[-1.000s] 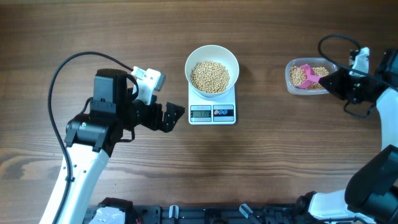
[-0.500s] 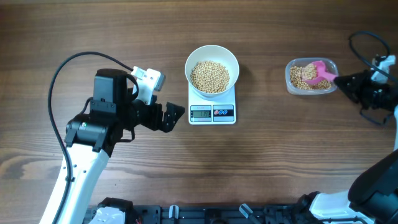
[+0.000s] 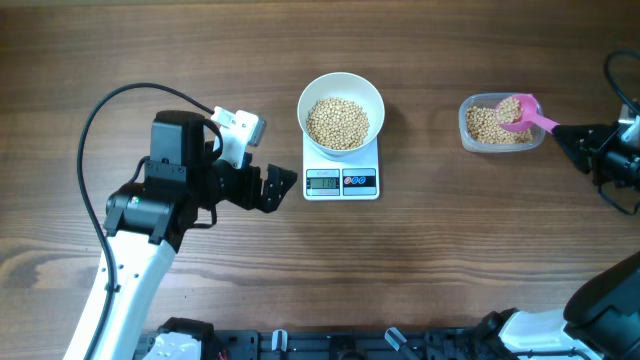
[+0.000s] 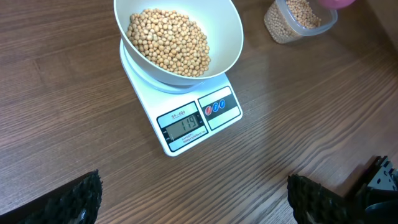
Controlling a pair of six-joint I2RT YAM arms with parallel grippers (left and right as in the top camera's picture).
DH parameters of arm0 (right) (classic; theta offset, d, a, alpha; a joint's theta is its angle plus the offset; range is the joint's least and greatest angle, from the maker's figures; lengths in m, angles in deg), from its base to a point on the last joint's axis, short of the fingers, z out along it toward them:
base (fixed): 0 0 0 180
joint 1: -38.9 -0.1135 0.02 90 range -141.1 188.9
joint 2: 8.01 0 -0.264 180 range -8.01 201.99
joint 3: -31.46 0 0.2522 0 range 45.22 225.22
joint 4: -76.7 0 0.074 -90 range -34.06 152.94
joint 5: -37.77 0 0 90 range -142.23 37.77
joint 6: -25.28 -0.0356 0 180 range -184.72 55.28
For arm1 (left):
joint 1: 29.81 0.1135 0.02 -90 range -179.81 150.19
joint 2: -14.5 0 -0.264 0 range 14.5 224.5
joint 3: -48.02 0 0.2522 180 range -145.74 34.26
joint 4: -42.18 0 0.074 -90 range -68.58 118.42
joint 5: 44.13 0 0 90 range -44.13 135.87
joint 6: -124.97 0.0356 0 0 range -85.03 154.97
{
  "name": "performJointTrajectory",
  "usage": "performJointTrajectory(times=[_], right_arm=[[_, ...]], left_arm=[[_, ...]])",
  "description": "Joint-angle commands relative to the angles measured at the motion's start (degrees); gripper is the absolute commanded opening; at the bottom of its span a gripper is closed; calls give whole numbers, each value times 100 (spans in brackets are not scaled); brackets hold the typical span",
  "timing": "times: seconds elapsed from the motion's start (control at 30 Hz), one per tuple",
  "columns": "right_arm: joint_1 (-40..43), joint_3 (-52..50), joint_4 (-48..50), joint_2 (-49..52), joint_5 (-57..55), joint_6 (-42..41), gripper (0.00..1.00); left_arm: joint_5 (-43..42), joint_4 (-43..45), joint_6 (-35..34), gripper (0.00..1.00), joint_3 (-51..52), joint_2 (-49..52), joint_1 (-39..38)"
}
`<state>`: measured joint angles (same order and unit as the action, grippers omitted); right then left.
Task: Scoop item into bowl and weigh 150g on scale
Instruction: 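Lift the filled pink scoop up out of the soybean tub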
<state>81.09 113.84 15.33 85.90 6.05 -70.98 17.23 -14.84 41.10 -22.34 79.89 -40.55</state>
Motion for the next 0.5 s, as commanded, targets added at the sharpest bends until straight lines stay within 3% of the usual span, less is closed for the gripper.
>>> performJointTrajectory(times=[0.0, 0.47], right_arm=[[11, -50, -4, 83, 664, 20, 4], [-328, -50, -4, 81, 1768, -603, 4]], left_arm=[[-83, 13, -37, 100, 4, 31, 42], [-85, 13, -37, 100, 4, 31, 42]])
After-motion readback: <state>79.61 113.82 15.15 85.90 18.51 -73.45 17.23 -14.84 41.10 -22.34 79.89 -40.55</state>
